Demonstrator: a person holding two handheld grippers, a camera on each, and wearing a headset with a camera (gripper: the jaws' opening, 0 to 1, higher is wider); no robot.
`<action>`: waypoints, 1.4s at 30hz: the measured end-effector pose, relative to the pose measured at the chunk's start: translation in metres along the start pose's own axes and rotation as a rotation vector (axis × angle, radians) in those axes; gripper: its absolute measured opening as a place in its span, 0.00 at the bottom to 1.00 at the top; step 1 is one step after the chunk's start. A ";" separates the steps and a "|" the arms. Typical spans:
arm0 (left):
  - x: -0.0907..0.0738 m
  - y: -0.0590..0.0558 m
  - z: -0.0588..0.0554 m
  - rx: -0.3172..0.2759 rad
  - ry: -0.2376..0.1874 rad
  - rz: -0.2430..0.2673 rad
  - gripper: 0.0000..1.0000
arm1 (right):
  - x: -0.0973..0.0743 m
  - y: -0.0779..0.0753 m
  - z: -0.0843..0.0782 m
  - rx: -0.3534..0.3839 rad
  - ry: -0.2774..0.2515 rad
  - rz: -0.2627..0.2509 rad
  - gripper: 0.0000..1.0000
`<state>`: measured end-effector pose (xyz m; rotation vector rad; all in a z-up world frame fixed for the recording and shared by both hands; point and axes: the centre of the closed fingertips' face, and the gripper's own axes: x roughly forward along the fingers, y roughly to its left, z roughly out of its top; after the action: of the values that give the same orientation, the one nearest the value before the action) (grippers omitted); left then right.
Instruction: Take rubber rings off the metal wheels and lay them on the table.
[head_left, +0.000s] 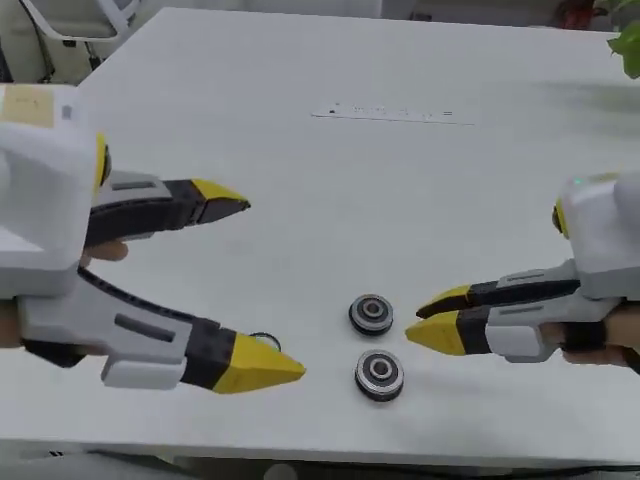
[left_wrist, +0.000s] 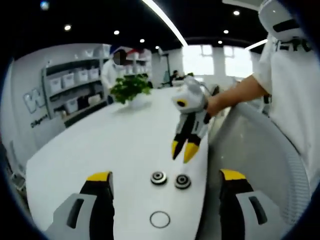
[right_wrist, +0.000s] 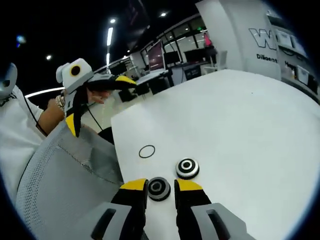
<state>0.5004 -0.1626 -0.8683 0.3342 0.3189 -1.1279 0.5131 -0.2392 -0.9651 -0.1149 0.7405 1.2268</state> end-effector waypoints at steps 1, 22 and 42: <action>0.003 0.000 0.003 0.005 -0.005 -0.003 0.87 | 0.001 0.000 -0.002 0.004 0.004 0.005 0.19; 0.092 -0.015 0.000 0.048 -0.053 -0.189 0.62 | 0.023 -0.006 -0.042 -0.049 0.123 0.017 0.25; 0.113 -0.034 -0.076 0.011 0.078 -0.208 0.28 | 0.032 -0.002 -0.049 -0.147 0.161 0.028 0.20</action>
<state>0.5076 -0.2373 -0.9876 0.3610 0.4234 -1.3229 0.4975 -0.2371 -1.0213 -0.3288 0.7930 1.3088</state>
